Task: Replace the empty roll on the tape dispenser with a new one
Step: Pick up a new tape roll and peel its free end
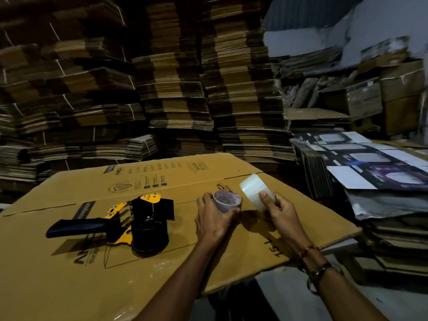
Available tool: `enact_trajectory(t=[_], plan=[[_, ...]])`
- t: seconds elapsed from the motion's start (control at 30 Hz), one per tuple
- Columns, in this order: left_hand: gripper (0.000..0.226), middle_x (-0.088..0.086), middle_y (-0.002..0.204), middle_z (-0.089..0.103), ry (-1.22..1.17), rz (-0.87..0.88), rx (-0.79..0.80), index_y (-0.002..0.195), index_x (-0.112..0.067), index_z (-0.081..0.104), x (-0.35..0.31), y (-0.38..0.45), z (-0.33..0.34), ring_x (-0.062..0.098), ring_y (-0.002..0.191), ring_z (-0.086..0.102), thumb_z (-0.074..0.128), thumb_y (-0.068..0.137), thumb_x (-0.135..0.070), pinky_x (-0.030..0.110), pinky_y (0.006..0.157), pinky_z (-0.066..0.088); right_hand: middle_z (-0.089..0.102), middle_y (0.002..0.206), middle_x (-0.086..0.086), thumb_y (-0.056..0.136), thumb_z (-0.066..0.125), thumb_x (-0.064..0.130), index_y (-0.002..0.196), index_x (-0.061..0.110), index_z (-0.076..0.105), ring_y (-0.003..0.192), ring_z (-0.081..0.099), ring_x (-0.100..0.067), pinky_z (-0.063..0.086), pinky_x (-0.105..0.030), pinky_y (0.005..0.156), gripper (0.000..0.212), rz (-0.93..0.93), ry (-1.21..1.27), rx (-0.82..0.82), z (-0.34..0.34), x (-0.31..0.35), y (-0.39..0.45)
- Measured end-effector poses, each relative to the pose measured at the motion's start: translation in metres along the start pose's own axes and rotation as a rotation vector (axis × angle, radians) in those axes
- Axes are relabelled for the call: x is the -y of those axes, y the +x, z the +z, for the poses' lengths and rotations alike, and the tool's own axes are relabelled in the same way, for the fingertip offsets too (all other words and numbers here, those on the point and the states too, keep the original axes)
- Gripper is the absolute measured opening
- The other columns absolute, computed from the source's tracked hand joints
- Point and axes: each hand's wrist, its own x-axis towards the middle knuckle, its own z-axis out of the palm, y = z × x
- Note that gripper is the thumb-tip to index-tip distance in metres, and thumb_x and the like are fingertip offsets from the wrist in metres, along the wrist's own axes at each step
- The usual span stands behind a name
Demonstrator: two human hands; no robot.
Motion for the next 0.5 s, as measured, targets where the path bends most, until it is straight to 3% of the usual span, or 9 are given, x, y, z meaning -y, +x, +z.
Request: enact_trajectory(t=[0.07,0.17,0.27,0.37,0.5], plan=[[0.076,0.002,0.126,0.049,0.007,0.019,0.072,0.127,-0.02,0.047,-0.004,0.009,0.011,0.026,0.114,0.055,0.078,0.07,-0.059,0.039,0.095,0.047,0.073,0.093,-0.003,0.08,0.062,0.055,0.1,0.014,0.067,0.081,0.073,-0.014,0.059,-0.028,0.064,0.045,0.005,0.05,0.012,0.001,0.001,0.0],[0.083,0.006,0.136,0.041,0.037,0.069,0.176,0.138,-0.017,0.04,-0.003,0.016,0.017,0.028,0.124,0.047,0.077,0.073,-0.052,0.043,0.101,0.045,0.074,0.097,-0.002,0.08,0.063,0.054,0.103,0.014,0.067,0.086,0.074,-0.013,0.062,-0.035,0.076,0.046,0.028,0.066,0.018,0.001,0.004,0.0],[0.07,0.005,0.149,0.033,0.127,0.154,0.018,0.148,-0.015,0.032,-0.001,0.007,0.007,0.027,0.135,0.038,0.067,0.09,-0.031,0.041,0.107,0.042,0.071,0.091,0.001,0.079,0.063,0.061,0.093,0.018,0.065,0.082,0.07,-0.013,0.06,-0.041,0.072,0.045,-0.032,0.033,-0.052,0.0,0.005,-0.002],[0.042,0.0,0.143,0.043,0.007,0.267,-0.122,0.141,-0.019,0.045,-0.008,-0.008,-0.016,0.021,0.13,0.044,0.053,0.101,-0.028,0.035,0.098,0.044,0.068,0.09,-0.001,0.081,0.065,0.065,0.093,0.014,0.063,0.084,0.068,-0.018,0.058,-0.036,0.066,0.052,-0.097,0.037,-0.107,0.0,0.01,-0.006],[0.054,-0.011,0.146,0.04,-0.239,0.298,0.115,0.149,-0.028,0.039,-0.023,-0.031,-0.05,0.004,0.126,0.04,0.049,0.1,-0.048,0.026,0.096,0.038,0.068,0.097,-0.009,0.082,0.068,0.057,0.101,0.005,0.061,0.088,0.07,-0.02,0.059,-0.028,0.064,0.057,-0.128,0.074,-0.012,0.005,0.02,-0.022]])
